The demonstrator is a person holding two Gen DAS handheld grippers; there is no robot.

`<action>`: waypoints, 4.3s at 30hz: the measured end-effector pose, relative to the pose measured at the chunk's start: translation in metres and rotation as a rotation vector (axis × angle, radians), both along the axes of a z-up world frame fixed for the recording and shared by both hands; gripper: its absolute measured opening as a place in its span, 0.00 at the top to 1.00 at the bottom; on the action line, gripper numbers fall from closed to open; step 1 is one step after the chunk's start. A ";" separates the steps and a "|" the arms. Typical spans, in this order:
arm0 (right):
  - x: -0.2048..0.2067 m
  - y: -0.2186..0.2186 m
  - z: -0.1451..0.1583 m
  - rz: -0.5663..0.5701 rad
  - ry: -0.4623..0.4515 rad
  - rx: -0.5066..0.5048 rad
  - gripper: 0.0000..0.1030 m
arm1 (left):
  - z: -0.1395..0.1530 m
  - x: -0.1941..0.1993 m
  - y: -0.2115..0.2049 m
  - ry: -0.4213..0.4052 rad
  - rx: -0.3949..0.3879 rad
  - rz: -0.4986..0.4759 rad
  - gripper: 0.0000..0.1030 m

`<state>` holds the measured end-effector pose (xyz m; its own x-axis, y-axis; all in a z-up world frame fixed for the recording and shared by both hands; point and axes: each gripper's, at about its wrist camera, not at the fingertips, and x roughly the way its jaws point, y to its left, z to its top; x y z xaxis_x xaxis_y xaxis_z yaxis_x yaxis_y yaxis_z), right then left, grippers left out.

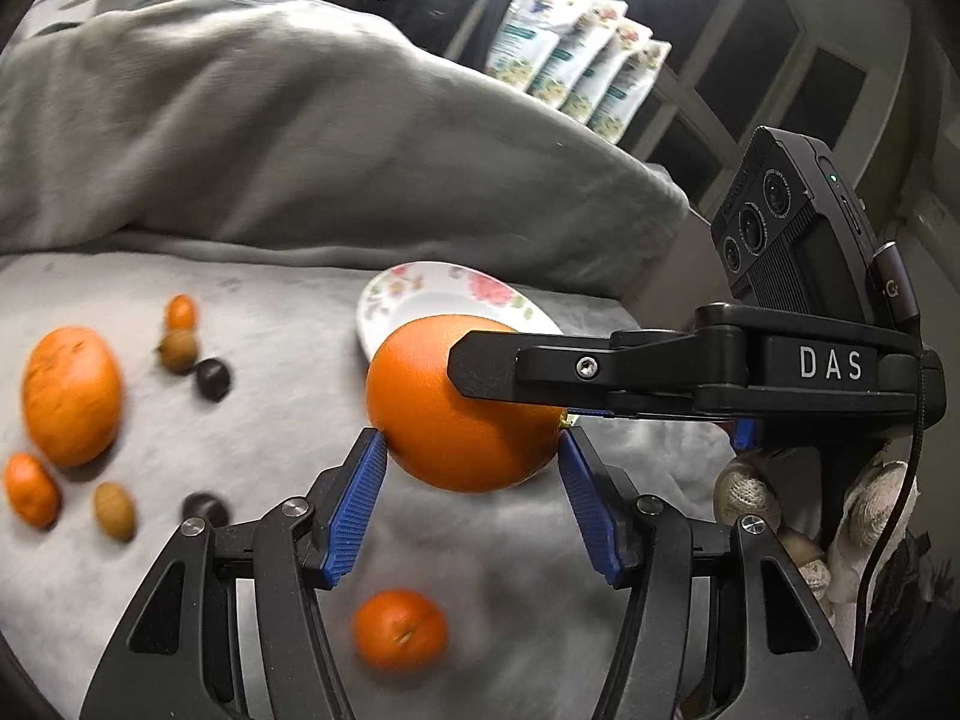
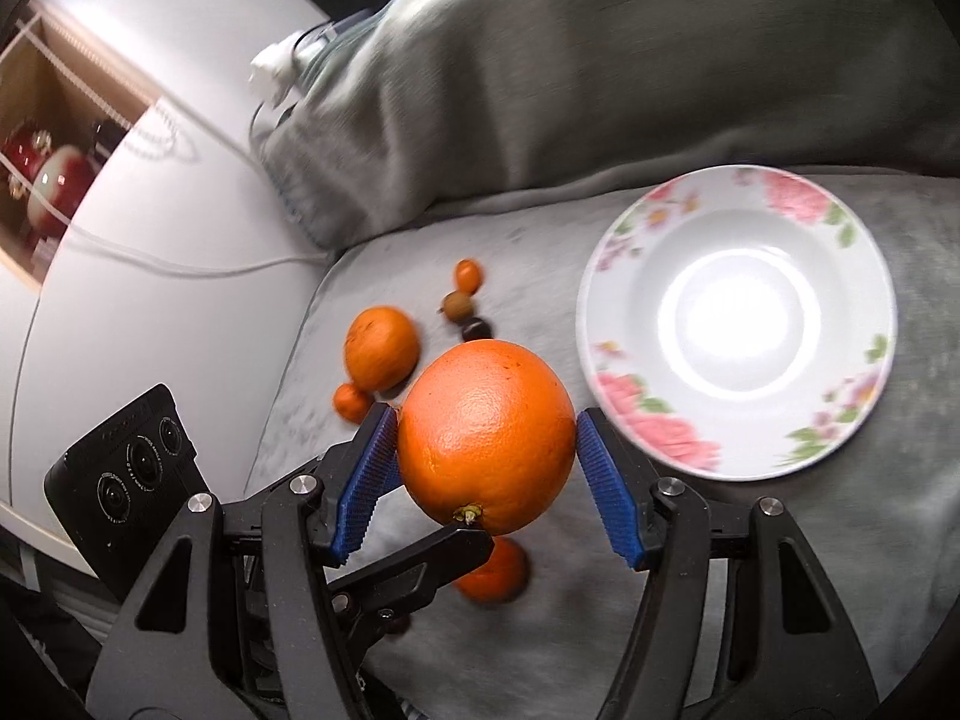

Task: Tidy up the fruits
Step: 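Lift the large orange with the right gripper and carry it onto the floral plate, then open the right gripper to release the orange and withdraw, then close the right gripper around the bumpy grapefruit-like orange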

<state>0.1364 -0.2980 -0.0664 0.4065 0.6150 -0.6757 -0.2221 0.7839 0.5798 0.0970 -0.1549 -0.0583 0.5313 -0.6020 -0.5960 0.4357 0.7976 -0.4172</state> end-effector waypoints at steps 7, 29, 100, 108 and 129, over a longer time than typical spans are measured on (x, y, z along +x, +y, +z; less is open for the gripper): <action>0.010 -0.035 -0.014 -0.062 0.039 0.032 0.37 | -0.009 0.013 -0.029 0.025 0.034 -0.046 0.43; 0.001 -0.093 0.010 -0.269 -0.113 -0.029 0.26 | -0.005 0.014 -0.029 0.009 0.101 -0.031 0.48; 0.058 0.139 -0.017 0.142 0.026 -0.078 0.08 | -0.028 0.032 0.168 0.054 0.138 0.280 0.31; 0.066 0.157 -0.027 0.167 0.068 -0.056 0.14 | -0.034 0.037 0.171 0.069 0.128 0.280 0.32; 0.093 0.189 -0.058 0.173 0.144 -0.063 0.29 | -0.045 0.048 0.176 0.111 0.113 0.263 0.41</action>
